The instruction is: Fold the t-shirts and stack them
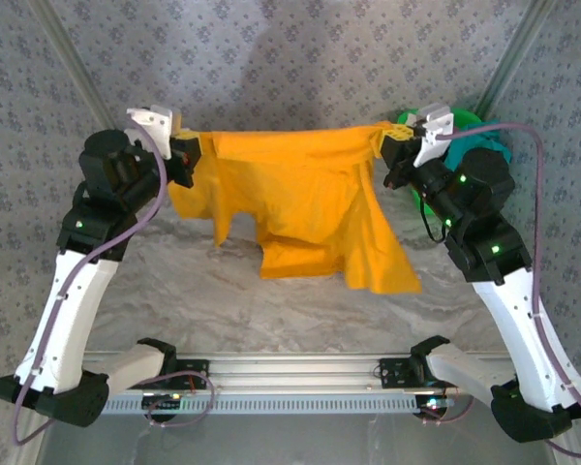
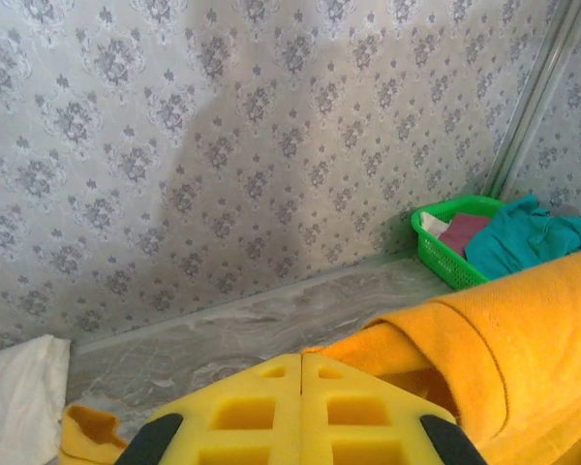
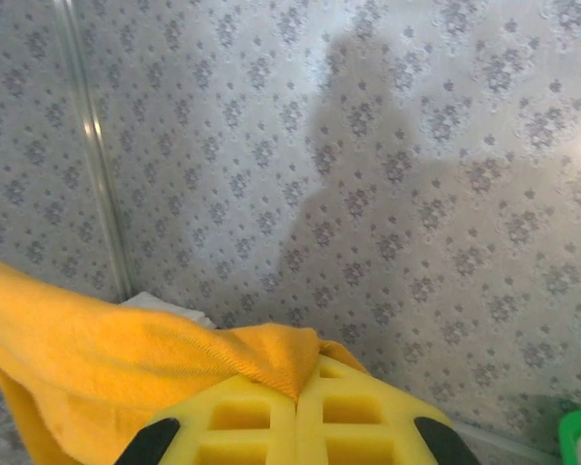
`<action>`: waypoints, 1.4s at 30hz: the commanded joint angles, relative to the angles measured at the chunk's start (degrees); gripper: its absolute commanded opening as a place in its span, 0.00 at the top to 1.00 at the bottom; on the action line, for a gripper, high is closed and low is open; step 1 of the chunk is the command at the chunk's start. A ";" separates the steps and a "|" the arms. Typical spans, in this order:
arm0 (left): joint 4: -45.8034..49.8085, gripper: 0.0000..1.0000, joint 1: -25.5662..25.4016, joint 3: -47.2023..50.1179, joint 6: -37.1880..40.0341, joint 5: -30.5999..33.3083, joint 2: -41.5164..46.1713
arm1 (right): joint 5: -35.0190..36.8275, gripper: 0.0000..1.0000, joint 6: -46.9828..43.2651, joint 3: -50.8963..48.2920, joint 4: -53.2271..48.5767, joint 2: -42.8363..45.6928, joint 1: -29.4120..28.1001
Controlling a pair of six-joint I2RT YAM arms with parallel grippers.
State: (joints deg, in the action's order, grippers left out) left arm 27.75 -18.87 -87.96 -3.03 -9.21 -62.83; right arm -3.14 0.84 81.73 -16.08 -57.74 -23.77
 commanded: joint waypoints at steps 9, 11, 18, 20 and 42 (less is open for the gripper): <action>-3.72 1.00 -0.74 -0.30 1.34 1.91 -8.66 | 9.38 1.00 8.92 -2.83 -1.33 -5.03 6.07; -4.19 1.00 -0.74 1.07 1.43 2.36 -10.83 | 7.88 1.00 10.92 -3.16 -2.24 -7.06 8.09; -5.96 1.00 -0.64 -0.86 1.72 0.72 -22.50 | 6.77 1.00 17.27 -2.66 -2.66 -17.99 12.03; -5.36 0.99 -0.64 -2.15 1.99 0.93 -25.20 | 6.45 0.99 19.14 -0.91 -3.24 -21.65 13.63; 0.43 0.32 1.65 36.76 -18.34 3.96 -17.31 | -4.02 0.27 8.42 -18.59 0.97 -24.51 -12.03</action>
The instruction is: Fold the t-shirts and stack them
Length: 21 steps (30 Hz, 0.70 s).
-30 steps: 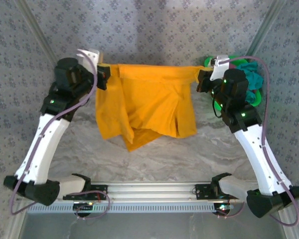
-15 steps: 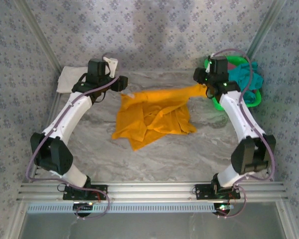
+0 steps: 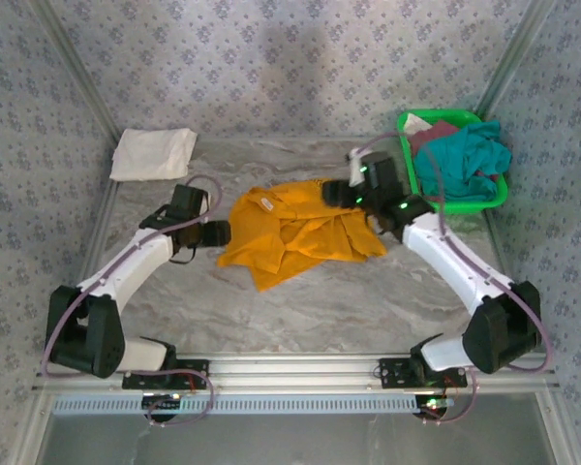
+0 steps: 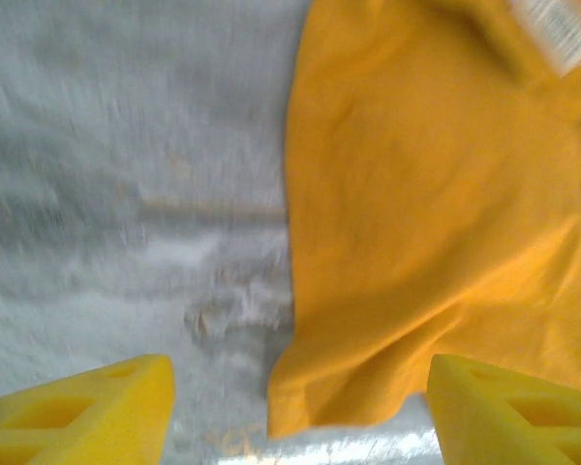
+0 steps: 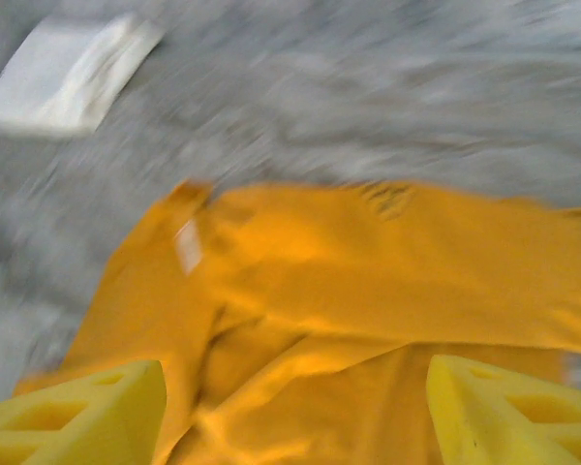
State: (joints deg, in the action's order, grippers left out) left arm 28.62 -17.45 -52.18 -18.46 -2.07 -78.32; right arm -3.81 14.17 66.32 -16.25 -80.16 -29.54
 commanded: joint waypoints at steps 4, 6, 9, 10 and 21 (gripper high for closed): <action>-5.34 0.35 0.23 2.71 -3.36 -5.84 -6.08 | -4.27 0.28 -5.92 -6.81 3.73 -4.54 -14.08; -6.73 0.39 0.23 2.59 -4.10 -7.19 -8.67 | -5.59 0.29 -5.31 -7.35 4.36 -6.44 -16.33; -9.68 0.48 0.23 3.85 -4.74 -8.49 -10.94 | -7.01 0.30 -5.66 -6.94 4.39 -9.87 -19.53; -10.59 0.50 0.23 4.29 -4.94 -8.81 -11.50 | -7.06 0.30 -6.09 -6.79 4.33 -10.94 -20.64; -12.02 0.91 1.50 6.46 -7.29 -6.87 -13.31 | -2.18 0.30 -9.35 -0.28 2.41 -25.50 -27.74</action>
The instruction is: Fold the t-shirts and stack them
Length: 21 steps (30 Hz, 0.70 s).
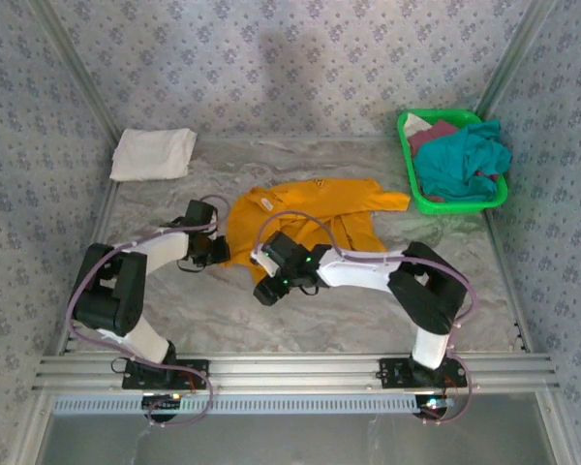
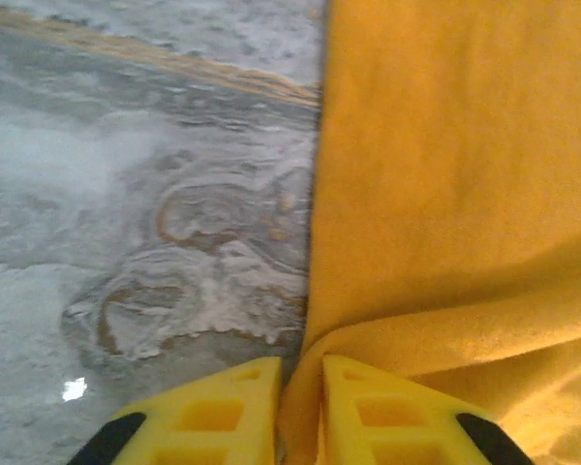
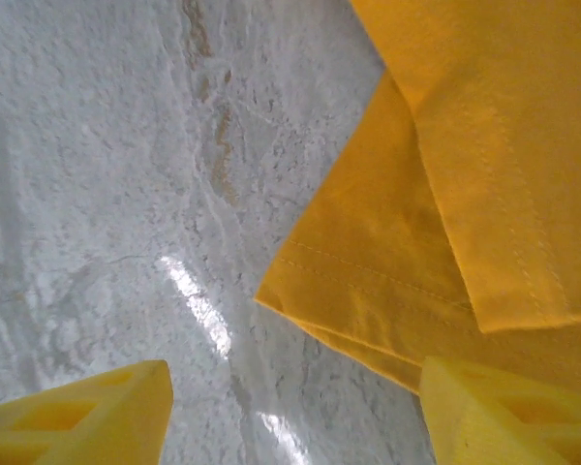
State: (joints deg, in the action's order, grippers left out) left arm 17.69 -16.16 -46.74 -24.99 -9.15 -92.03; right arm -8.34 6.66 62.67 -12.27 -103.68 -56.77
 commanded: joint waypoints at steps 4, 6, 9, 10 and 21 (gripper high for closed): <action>-0.09 1.00 0.68 1.00 -1.03 2.13 2.32 | 4.32 0.30 -2.52 5.18 -2.52 -5.19 -1.61; 0.47 1.00 1.08 0.82 -1.02 3.00 2.94 | 5.18 0.30 -2.39 6.56 -2.34 -6.47 -1.90; 1.19 1.00 2.21 0.81 -2.19 3.61 4.38 | 7.19 0.33 -1.97 7.99 -2.94 -7.96 -2.10; 1.07 1.00 2.47 1.00 -2.33 3.69 5.06 | 7.28 0.35 -1.83 8.07 -2.74 -8.48 -2.04; 1.23 1.00 8.93 1.22 -4.51 8.90 14.20 | 9.01 0.92 0.55 5.22 -4.30 -5.65 0.37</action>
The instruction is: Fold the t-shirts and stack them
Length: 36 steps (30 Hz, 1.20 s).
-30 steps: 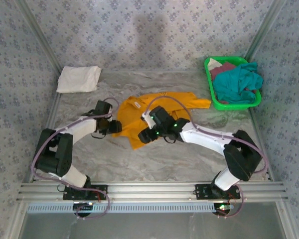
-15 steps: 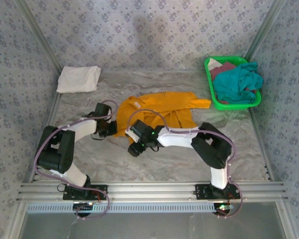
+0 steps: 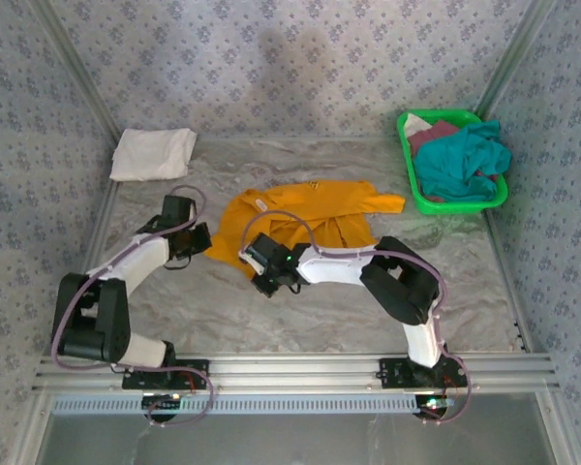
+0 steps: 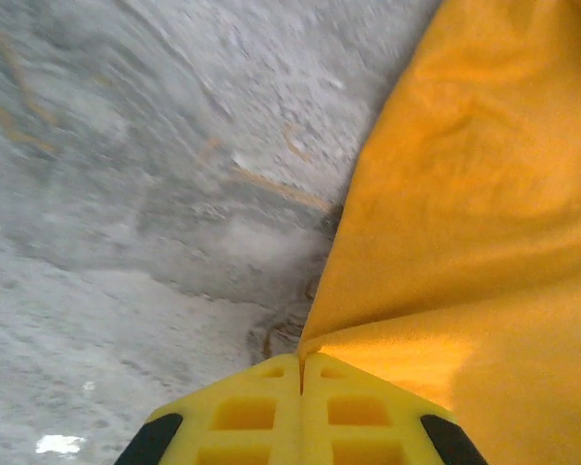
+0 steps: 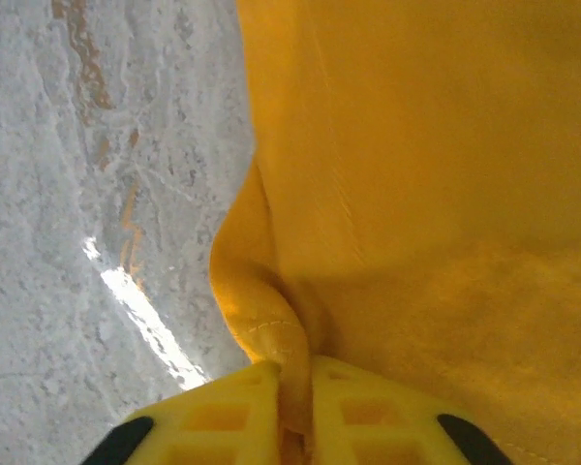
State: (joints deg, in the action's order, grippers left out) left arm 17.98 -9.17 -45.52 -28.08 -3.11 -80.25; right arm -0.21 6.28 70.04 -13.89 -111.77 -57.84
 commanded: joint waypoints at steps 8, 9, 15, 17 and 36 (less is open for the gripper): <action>1.00 1.00 6.98 -0.56 -1.33 4.01 5.48 | 1.50 0.99 -0.20 -13.46 -0.84 12.35 4.03; 1.01 1.00 7.59 -0.24 -1.71 3.91 6.19 | 1.96 1.00 -0.31 -14.98 -0.88 14.17 4.35; 8.20 1.00 8.63 -2.17 -5.23 8.67 14.21 | 0.34 1.00 -1.08 -21.36 -1.35 28.59 9.79; 11.76 1.00 8.55 -4.20 -4.63 10.71 18.50 | 0.04 1.00 -2.24 -22.09 -3.34 35.53 11.11; 30.49 1.00 8.61 -49.94 1.92 6.46 38.89 | 17.89 1.00 -7.45 3.25 -22.08 74.15 7.76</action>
State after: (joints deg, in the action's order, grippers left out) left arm 44.36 -0.84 -88.92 -27.86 4.73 -39.79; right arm 12.75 1.58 68.25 -33.10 -38.44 -49.23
